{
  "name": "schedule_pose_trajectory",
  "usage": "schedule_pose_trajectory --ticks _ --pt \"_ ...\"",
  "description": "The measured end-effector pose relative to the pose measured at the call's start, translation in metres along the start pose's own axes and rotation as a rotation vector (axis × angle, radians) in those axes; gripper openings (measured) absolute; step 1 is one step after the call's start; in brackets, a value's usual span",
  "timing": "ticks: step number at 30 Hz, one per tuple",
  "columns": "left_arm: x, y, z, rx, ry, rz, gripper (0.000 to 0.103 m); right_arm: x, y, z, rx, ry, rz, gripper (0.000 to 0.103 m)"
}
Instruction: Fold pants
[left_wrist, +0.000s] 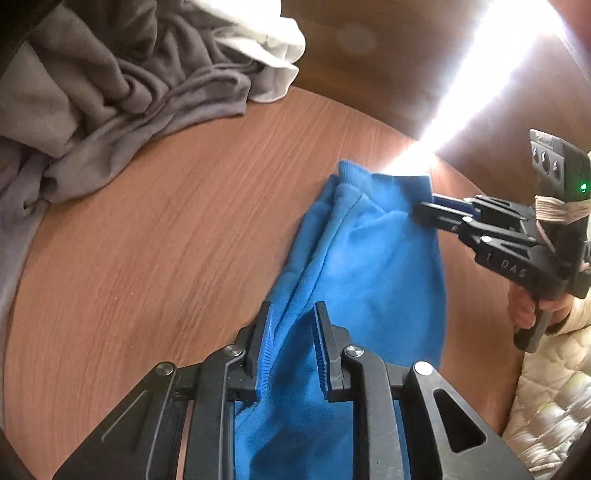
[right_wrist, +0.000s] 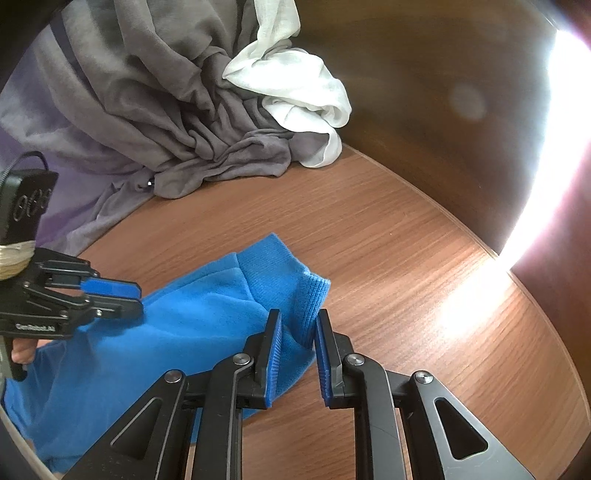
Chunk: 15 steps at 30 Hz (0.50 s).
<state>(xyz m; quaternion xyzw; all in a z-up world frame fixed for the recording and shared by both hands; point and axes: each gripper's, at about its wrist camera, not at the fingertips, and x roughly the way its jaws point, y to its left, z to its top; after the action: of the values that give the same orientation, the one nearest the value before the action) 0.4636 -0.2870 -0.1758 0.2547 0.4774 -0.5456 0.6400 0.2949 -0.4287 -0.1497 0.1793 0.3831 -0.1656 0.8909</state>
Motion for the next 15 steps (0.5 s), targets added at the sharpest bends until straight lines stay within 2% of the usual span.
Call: schedule_pose_trajectory --ticks 4,6,7,10,15 --pt "0.001 0.0 -0.003 0.0 0.003 -0.012 0.021 0.001 0.0 0.0 -0.003 0.001 -0.002 0.018" --pt "0.001 -0.001 -0.004 -0.001 0.002 -0.009 0.016 0.002 0.0 -0.001 -0.005 -0.001 -0.002 0.018" --pt "0.002 -0.001 -0.005 -0.001 0.003 0.001 0.009 0.002 0.0 -0.001 -0.004 0.0 -0.002 0.018" --pt "0.002 0.0 -0.004 -0.024 -0.012 0.01 0.008 0.003 0.0 -0.002 -0.01 -0.002 -0.004 0.018" --pt "-0.027 -0.005 -0.006 -0.045 -0.074 0.029 0.006 0.0 0.001 0.0 -0.017 -0.01 -0.001 0.016"
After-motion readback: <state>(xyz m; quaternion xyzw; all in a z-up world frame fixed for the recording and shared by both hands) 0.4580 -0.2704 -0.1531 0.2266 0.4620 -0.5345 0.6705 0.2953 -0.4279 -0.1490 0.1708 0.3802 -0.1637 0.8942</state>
